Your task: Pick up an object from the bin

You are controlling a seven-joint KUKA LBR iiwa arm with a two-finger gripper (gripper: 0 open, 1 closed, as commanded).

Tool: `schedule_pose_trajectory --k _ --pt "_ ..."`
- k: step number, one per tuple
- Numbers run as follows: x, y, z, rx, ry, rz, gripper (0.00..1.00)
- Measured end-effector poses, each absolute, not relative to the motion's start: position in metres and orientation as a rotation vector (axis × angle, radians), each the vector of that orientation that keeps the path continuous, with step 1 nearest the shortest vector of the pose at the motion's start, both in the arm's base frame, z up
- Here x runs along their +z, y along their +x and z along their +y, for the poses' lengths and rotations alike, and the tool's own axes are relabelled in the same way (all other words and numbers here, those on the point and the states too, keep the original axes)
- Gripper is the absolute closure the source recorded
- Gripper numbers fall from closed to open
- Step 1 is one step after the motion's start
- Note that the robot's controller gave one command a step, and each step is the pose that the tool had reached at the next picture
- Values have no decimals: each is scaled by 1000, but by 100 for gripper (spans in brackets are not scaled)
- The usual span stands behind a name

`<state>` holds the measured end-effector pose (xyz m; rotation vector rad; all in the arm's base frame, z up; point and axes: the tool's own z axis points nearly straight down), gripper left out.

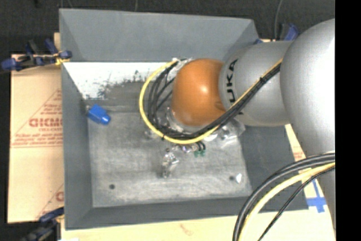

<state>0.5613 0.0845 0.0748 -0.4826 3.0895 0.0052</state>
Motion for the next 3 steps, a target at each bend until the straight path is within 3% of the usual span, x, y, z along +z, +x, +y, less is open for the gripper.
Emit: schedule_pose_trajectory --k 1,3 --pt "75 591 33 4 -479 3091 0" --pt "90 482 -54 -2 -198 3135 0"
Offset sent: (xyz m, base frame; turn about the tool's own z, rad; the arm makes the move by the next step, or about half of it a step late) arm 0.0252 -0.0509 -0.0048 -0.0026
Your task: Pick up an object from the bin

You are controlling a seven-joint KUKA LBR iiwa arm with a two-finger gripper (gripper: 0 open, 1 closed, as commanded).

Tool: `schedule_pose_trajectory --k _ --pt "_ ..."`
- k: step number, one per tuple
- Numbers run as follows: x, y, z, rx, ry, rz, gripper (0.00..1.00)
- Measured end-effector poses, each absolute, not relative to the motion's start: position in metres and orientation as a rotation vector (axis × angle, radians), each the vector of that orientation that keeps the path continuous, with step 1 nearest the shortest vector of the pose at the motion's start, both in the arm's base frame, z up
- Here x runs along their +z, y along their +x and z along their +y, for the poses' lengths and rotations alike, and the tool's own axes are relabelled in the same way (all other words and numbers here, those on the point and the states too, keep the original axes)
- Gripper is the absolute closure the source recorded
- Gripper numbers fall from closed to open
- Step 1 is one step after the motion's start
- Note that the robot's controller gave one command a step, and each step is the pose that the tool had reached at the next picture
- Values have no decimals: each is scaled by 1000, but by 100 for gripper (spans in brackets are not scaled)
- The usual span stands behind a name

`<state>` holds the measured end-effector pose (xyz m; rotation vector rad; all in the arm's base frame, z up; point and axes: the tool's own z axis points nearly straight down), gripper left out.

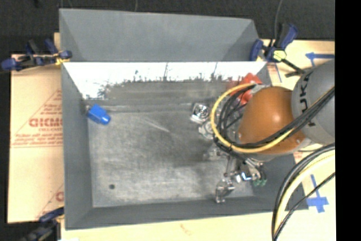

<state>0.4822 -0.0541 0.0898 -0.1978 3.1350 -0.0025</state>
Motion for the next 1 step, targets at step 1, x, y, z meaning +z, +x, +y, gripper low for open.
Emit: schedule_pose_trajectory --k 1 --pt "113 539 -4 2 -163 3127 0"
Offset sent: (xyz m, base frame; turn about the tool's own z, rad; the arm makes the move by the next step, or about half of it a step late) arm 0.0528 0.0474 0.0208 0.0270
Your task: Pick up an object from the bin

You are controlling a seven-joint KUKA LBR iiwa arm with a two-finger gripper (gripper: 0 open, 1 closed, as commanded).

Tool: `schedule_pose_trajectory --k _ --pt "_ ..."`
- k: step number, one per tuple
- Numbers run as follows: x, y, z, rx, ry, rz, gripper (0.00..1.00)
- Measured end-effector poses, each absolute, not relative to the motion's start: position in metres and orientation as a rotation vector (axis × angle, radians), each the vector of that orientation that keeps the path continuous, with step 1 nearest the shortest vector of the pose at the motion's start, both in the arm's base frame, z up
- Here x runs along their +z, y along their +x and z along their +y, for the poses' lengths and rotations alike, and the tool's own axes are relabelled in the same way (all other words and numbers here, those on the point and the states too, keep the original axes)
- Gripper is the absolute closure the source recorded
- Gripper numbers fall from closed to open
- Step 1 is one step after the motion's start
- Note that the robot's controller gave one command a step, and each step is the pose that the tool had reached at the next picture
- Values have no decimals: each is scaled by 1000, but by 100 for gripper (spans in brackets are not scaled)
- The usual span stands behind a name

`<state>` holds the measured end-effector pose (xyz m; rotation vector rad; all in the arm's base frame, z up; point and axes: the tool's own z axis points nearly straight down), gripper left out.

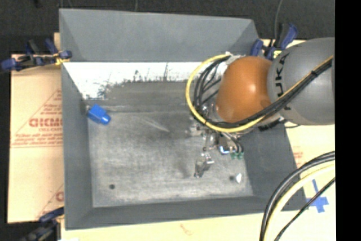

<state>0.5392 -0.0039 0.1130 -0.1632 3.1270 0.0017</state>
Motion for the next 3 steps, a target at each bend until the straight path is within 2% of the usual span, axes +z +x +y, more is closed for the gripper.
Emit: schedule_pose_trajectory --k 1,2,3 --pt "105 647 22 -1 -162 3127 0" --pt "201 635 -9 2 -60 3136 0" --pt "103 648 -49 0 -79 3143 0"
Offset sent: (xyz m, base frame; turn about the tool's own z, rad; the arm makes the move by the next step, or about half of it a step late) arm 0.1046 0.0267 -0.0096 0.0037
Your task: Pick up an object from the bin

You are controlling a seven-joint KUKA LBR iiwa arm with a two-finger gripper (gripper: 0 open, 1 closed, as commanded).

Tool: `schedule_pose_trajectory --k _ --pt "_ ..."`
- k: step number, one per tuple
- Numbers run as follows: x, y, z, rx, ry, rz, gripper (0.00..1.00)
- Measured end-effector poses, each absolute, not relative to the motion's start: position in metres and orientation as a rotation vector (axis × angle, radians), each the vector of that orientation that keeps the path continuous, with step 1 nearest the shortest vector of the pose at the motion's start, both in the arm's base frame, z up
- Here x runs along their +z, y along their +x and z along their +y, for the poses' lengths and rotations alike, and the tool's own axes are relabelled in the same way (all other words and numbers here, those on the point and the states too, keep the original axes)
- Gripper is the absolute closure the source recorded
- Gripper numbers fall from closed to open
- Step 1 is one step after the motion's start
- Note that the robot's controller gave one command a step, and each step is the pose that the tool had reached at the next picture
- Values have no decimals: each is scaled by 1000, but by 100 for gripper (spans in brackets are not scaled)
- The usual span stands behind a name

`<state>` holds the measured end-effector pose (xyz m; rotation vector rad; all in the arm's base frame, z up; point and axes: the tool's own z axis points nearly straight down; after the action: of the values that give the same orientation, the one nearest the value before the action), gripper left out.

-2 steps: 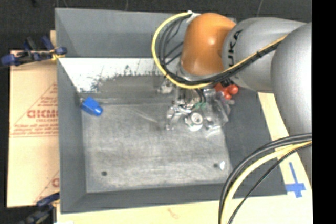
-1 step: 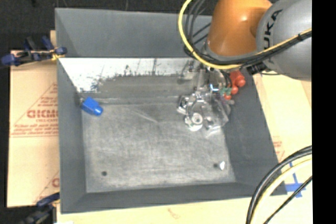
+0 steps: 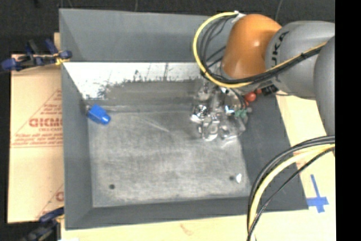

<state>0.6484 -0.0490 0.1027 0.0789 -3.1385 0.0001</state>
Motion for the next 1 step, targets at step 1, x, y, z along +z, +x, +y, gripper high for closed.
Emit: schedule_pose_trajectory --k 1 --pt "86 637 -88 -8 -218 -3151 0"
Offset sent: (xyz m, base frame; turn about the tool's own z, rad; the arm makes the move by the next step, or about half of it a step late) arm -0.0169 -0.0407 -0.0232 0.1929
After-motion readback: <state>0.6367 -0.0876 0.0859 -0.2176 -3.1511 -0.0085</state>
